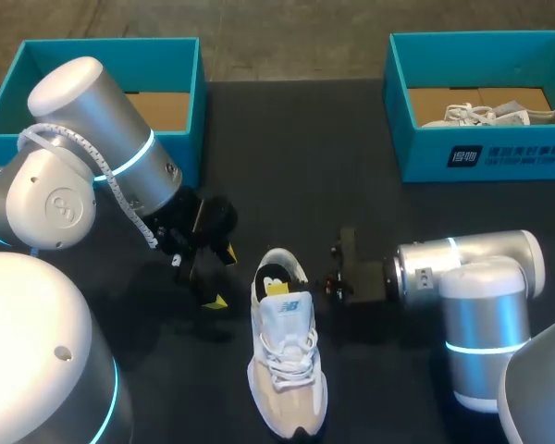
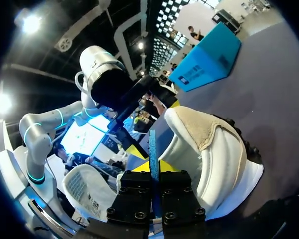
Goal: Take the shoe out of the shoebox, open the shoe tongue, remove and reinsert the insole, then place the shoe into the shoebox
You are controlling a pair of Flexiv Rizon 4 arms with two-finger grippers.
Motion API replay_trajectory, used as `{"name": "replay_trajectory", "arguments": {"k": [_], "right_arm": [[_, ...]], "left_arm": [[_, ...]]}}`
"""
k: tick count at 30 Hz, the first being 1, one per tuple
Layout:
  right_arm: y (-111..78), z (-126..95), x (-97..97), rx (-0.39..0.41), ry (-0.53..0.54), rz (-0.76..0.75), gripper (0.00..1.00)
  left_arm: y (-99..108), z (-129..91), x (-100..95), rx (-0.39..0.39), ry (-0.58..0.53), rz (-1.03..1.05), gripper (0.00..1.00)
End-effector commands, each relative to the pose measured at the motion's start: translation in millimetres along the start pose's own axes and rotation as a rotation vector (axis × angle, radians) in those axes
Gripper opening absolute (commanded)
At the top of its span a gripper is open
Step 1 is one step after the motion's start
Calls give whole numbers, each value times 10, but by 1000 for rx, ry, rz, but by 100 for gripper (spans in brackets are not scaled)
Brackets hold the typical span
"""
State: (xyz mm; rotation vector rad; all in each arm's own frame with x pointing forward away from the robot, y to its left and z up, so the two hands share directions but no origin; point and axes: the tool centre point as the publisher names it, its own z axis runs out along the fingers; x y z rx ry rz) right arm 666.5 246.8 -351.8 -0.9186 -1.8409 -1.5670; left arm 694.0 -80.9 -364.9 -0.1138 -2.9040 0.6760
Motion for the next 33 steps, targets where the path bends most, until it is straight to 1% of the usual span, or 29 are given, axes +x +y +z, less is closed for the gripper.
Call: {"name": "replay_trajectory", "arguments": {"k": [1,3,4,5,10,16,24,26,27,28,33], "right_arm": [[-11,-10,86,-23,-12,-32,22],[29,-17,124,-31,-13,-60,33],[49,-19,142,-33,-16,-74,36],[69,-23,157,-36,-17,-85,37],[153,-40,211,-44,-17,-125,40],[225,-60,245,-50,-17,-156,40],[261,-89,255,-55,-28,-172,38],[259,-106,229,-61,-33,-168,36],[256,-117,211,-65,-33,-164,28],[254,-128,191,-69,-33,-160,0],[250,-140,72,-77,-22,-130,0]], "left_arm": [[7,2,7,1,-1,1,100],[7,2,7,1,-1,1,100],[7,2,7,1,-1,1,100],[7,2,7,1,-1,1,100],[7,2,7,1,-1,1,100],[7,2,7,1,-1,1,100],[7,2,7,1,-1,1,100],[7,2,7,1,-1,1,100],[7,2,7,1,-1,1,100],[7,2,7,1,-1,1,100],[7,2,7,1,-1,1,100]]}}
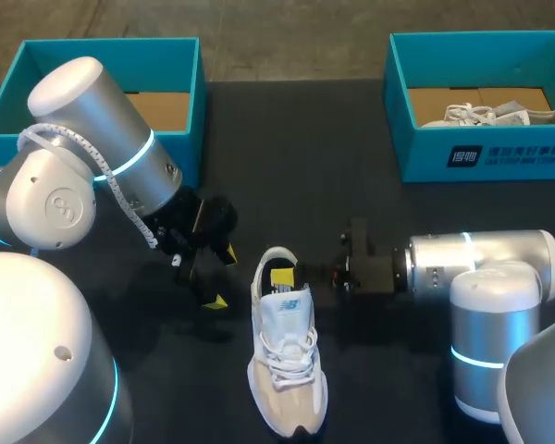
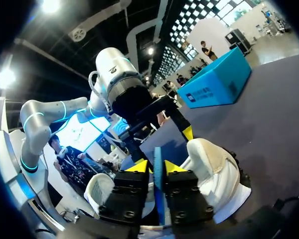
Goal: Take the shoe out of the shoebox, open the shoe tongue, remove and reinsert the insole, then place the shoe into the shoebox
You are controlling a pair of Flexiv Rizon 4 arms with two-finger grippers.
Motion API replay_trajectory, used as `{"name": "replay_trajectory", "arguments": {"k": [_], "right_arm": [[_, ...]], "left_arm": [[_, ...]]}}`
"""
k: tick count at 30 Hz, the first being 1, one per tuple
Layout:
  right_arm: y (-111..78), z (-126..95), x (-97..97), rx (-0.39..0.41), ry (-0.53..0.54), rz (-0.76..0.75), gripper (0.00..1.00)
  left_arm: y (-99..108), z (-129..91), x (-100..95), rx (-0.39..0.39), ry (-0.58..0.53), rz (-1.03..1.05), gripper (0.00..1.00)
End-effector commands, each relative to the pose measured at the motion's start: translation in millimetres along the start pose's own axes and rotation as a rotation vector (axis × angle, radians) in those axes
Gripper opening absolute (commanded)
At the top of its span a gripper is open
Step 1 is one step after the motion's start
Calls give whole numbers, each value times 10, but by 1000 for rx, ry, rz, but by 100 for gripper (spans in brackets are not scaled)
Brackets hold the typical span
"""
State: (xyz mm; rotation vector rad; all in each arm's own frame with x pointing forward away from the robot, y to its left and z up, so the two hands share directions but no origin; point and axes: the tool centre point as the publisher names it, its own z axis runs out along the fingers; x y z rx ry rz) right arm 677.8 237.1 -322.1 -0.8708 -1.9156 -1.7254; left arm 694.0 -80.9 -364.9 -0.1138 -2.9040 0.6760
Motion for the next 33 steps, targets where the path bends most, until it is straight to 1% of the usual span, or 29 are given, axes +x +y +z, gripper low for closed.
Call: {"name": "replay_trajectory", "arguments": {"k": [1,13,16,18,20,22,23,24,25,29,31,32,33], "right_arm": [[-31,14,-84,1,17,16,0],[-196,88,-113,62,15,115,0],[-202,107,-123,64,16,117,0],[-169,112,-108,58,17,101,1],[-128,116,-88,54,9,78,40],[-83,121,-65,52,0,51,48],[-62,123,-48,51,-3,36,53],[-39,123,-27,48,-5,22,62],[-19,123,-9,48,-11,9,59],[56,104,70,40,-33,-33,56],[84,88,108,40,-40,-46,58],[95,78,125,39,-49,-53,56],[106,67,142,38,-52,-56,56]], "left_arm": [[7,2,7,1,-1,1,100],[7,2,7,1,-1,1,100],[7,2,7,1,-1,1,100],[7,2,7,1,-1,1,100],[7,2,7,1,-1,1,100],[7,2,7,1,-1,1,100],[7,2,7,1,-1,1,100],[7,2,7,1,-1,1,100],[7,2,7,1,-1,1,100],[7,2,7,1,-1,1,100],[7,2,7,1,-1,1,100],[7,2,7,1,-1,1,100],[7,2,7,1,-1,1,100]]}}
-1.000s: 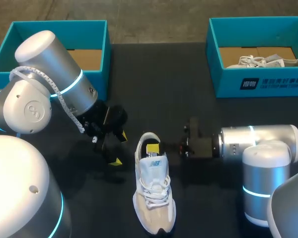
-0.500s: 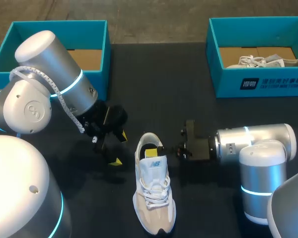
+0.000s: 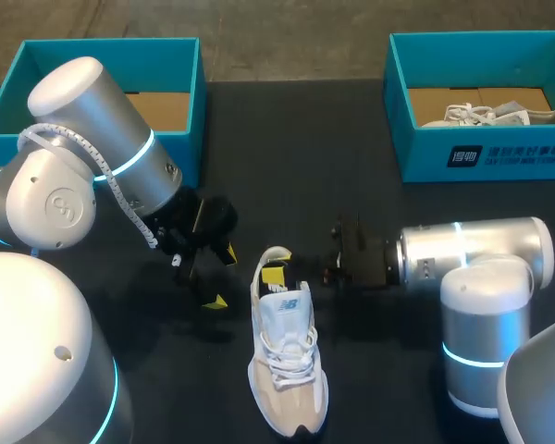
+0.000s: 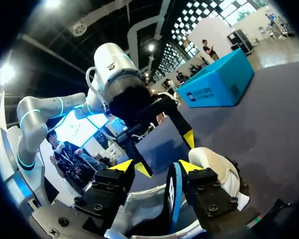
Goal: Take the shoe out of the shoebox, open the shoe tongue, remove and reinsert the insole, then place the shoe into the shoebox
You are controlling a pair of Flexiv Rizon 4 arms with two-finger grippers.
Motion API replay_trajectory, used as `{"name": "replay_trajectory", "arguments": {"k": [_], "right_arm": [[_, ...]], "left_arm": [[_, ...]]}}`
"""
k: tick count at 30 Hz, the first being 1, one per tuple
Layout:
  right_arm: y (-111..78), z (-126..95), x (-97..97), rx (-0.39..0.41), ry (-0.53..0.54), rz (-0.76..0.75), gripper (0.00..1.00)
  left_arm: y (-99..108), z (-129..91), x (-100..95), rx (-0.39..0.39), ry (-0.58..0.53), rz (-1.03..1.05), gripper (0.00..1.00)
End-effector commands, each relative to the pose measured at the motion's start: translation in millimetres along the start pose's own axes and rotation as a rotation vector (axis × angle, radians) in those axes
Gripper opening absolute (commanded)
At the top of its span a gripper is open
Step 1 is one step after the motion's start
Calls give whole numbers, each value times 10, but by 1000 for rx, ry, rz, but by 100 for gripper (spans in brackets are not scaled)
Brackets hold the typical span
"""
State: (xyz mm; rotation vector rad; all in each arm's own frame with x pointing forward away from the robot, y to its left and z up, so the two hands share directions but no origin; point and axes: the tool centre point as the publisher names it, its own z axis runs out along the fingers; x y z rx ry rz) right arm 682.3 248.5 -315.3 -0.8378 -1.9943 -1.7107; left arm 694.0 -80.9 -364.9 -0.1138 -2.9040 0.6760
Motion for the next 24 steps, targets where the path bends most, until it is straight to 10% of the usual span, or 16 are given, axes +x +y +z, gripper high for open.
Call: {"name": "replay_trajectory", "arguments": {"k": [1,24], "right_arm": [[35,-57,119,3,-35,-7,57],[268,-398,182,12,-124,-25,71]], "left_arm": [[7,2,7,1,-1,1,100],[7,2,7,1,-1,1,100]]}}
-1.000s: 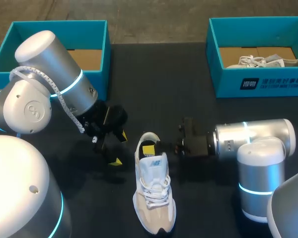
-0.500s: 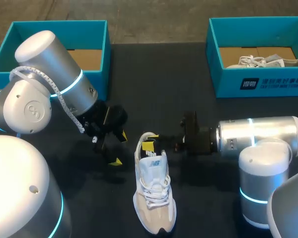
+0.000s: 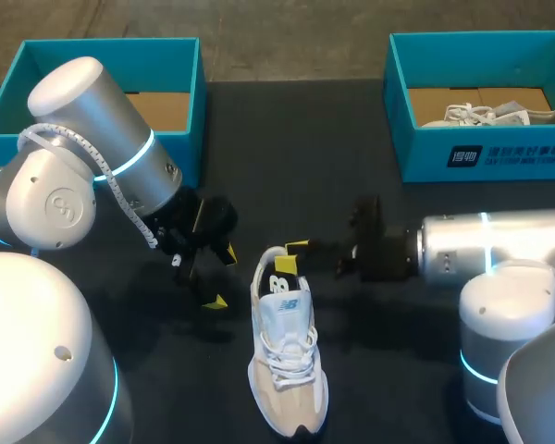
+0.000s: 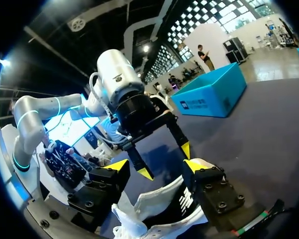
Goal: Take the shoe out of the shoebox, open the shoe tongue, remove and reinsert the insole, then place the shoe into the shoebox
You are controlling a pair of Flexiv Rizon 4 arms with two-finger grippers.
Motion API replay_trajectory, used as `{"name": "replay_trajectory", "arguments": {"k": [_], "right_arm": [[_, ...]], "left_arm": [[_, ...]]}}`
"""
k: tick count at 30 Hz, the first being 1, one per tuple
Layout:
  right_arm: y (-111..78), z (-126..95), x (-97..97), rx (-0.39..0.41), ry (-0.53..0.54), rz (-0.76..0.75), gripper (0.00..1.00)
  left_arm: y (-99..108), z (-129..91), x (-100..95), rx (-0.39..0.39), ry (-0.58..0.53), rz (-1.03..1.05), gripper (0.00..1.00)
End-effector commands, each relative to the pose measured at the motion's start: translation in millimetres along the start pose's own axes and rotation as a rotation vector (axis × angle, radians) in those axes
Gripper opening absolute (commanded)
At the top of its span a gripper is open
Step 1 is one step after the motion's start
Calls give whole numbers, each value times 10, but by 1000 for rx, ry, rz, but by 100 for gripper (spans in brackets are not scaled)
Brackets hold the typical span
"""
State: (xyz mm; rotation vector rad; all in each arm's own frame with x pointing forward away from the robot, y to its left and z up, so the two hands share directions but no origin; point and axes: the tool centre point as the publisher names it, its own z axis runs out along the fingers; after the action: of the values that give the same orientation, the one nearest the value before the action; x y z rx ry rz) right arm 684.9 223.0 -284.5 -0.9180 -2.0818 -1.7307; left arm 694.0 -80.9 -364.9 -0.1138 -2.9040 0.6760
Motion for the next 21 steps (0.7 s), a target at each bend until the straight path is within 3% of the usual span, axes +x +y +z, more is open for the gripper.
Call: {"name": "replay_trajectory", "arguments": {"k": [1,13,17,18,19,21], "right_arm": [[44,-119,40,26,-25,13,72],[-11,-365,-3,79,-107,61,77],[26,-454,3,124,-182,86,82],[40,-479,4,140,-214,92,85],[52,-505,6,149,-234,96,98],[79,-574,11,191,-323,122,100]], "left_arm": [[7,2,7,1,-1,1,100],[7,2,7,1,-1,1,100],[7,2,7,1,-1,1,100],[7,2,7,1,-1,1,100],[7,2,7,1,-1,1,100],[7,2,7,1,-1,1,100]]}}
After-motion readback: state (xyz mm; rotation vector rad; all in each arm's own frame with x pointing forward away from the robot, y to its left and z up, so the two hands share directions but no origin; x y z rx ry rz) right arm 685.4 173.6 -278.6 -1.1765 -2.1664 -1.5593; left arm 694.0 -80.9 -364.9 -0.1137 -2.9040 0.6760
